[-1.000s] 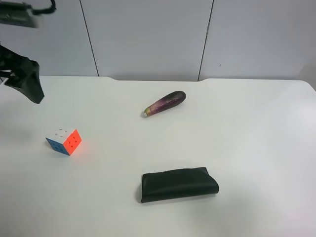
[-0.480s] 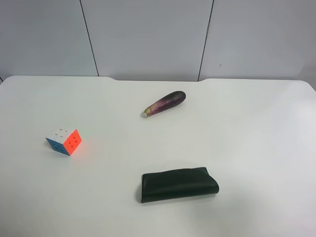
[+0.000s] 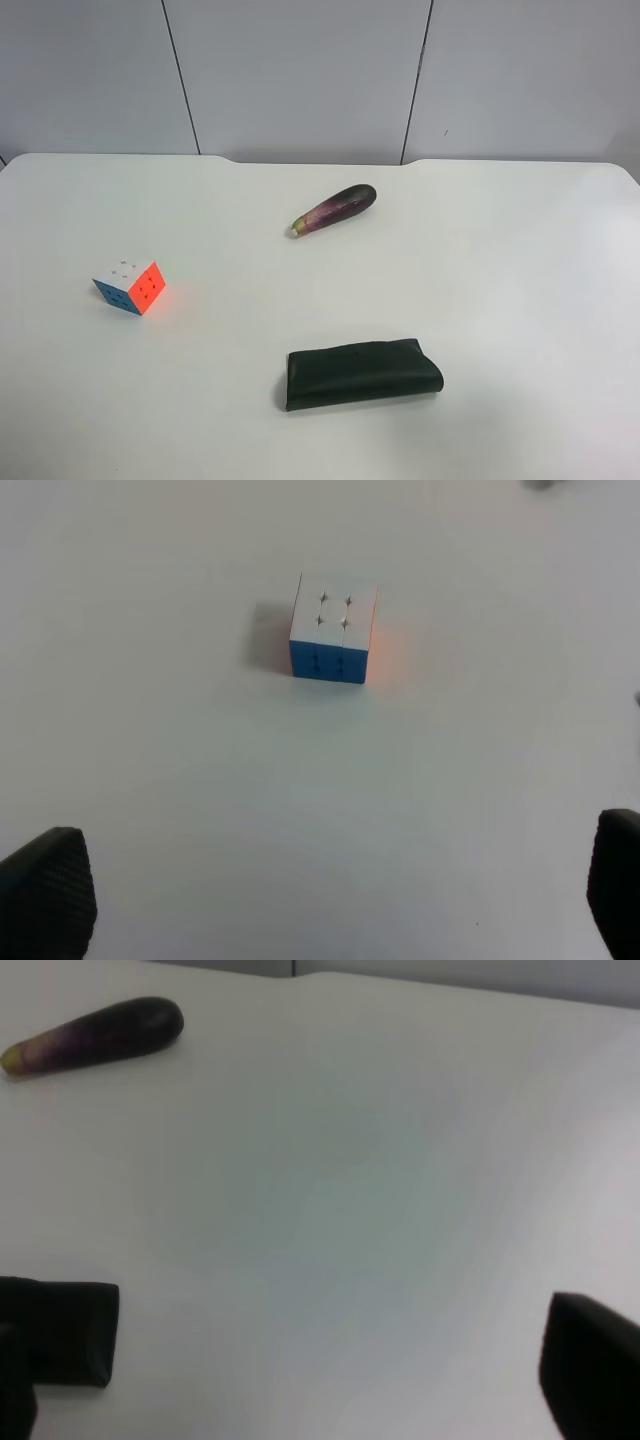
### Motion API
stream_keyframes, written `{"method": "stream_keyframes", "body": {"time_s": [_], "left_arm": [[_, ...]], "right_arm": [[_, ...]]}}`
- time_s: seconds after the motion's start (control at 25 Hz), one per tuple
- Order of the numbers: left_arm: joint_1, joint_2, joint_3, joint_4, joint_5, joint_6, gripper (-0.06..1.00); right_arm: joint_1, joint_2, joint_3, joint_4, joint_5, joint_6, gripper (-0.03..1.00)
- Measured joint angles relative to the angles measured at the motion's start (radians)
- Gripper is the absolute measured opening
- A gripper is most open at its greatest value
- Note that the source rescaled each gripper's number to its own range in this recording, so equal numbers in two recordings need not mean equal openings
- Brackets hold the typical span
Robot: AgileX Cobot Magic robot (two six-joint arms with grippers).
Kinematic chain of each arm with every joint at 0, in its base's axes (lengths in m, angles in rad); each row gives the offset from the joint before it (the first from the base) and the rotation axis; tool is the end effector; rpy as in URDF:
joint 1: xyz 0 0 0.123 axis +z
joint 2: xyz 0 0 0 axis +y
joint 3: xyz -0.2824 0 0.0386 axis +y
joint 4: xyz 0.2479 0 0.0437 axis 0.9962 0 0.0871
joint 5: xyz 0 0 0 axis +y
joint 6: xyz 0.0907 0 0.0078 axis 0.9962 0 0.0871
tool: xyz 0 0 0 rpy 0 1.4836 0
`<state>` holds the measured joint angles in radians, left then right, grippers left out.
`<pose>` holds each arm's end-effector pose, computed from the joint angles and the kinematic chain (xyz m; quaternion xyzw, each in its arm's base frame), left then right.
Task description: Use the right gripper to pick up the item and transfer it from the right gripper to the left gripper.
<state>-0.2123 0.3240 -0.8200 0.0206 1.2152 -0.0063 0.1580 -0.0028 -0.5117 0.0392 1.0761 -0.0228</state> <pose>0.0152 -0.0015 0.3520 0.0905 0.8872 -0.0392 0.4507 -0.0077 0.0020 0.2792 -0.0781 0.8497 0.0547 0.5185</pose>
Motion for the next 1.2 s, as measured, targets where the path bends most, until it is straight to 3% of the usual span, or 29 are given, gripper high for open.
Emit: {"method": "stream_keyframes", "body": {"time_s": [0.4,0.56,0.8,1.0,1.2], "left_arm": [[0.000,-0.315,0.171,0.000,0.001,-0.014,1.00],[0.000,-0.329,0.176,-0.004,-0.005,-0.028,1.00],[0.000,-0.329,0.217,-0.008,-0.118,-0.034,1.00],[0.000,-0.329,0.307,-0.009,-0.139,-0.033,1.00],[0.000,-0.329,0.315,-0.010,-0.156,-0.033,1.00]], "right_arm": [[0.000,0.000,0.000,0.000,0.000,0.000,1.00],[0.000,0.000,0.000,0.000,0.000,0.000,1.00],[0.000,0.000,0.000,0.000,0.000,0.000,1.00],[0.000,0.000,0.000,0.000,0.000,0.000,1.00],[0.000,0.000,0.000,0.000,0.000,0.000,1.00]]}}
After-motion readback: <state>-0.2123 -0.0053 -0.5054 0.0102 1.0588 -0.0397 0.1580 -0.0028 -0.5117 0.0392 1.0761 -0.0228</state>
